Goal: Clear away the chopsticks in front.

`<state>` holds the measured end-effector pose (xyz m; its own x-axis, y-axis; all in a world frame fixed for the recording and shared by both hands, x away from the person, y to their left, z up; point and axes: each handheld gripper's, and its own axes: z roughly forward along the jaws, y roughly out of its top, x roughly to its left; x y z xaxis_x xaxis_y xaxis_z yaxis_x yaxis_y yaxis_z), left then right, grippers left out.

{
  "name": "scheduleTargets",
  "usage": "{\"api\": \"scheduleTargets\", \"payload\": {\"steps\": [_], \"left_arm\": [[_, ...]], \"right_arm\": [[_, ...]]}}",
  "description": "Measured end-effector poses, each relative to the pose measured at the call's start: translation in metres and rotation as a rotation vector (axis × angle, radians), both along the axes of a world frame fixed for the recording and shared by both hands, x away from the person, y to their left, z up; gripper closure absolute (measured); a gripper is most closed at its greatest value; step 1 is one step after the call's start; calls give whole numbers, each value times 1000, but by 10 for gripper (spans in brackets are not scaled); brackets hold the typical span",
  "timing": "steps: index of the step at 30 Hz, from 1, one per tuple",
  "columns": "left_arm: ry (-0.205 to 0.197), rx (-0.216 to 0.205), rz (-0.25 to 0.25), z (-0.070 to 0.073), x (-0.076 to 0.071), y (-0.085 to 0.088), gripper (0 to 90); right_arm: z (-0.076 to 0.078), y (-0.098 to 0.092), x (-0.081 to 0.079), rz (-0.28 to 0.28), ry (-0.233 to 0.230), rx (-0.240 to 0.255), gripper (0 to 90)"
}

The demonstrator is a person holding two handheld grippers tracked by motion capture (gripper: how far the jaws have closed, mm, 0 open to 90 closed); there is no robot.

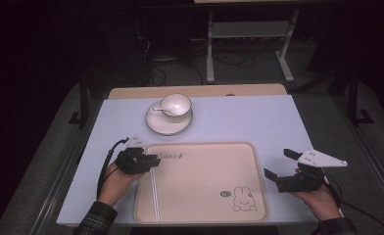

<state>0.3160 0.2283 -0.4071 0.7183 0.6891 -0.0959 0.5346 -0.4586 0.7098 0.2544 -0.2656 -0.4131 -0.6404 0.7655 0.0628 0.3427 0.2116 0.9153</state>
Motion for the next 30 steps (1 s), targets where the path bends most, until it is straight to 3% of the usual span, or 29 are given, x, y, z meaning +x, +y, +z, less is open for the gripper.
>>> {"api": "scheduleTargets", "payload": {"steps": [6, 12, 16, 21, 25, 30], "left_arm": [[-75, -31, -2, 8, -16, 14, 478], [-173, -101, 23, 10, -33, 36, 270], [-193, -135, 48, 8, -43, 48, 211], [-235, -146, 58, 4, -53, 57, 161], [-246, -184, 70, 2, -56, 64, 130], [-230, -169, 92, -2, -54, 68, 131]], "right_arm": [[0, 0, 0, 1, 0, 2, 0], [0, 0, -1, 2, -1, 2, 0], [1, 1, -1, 5, -5, 1, 0], [1, 1, -2, 9, -8, 5, 0], [2, 2, -3, 17, -14, 13, 0], [2, 2, -2, 21, -14, 10, 0]]}}
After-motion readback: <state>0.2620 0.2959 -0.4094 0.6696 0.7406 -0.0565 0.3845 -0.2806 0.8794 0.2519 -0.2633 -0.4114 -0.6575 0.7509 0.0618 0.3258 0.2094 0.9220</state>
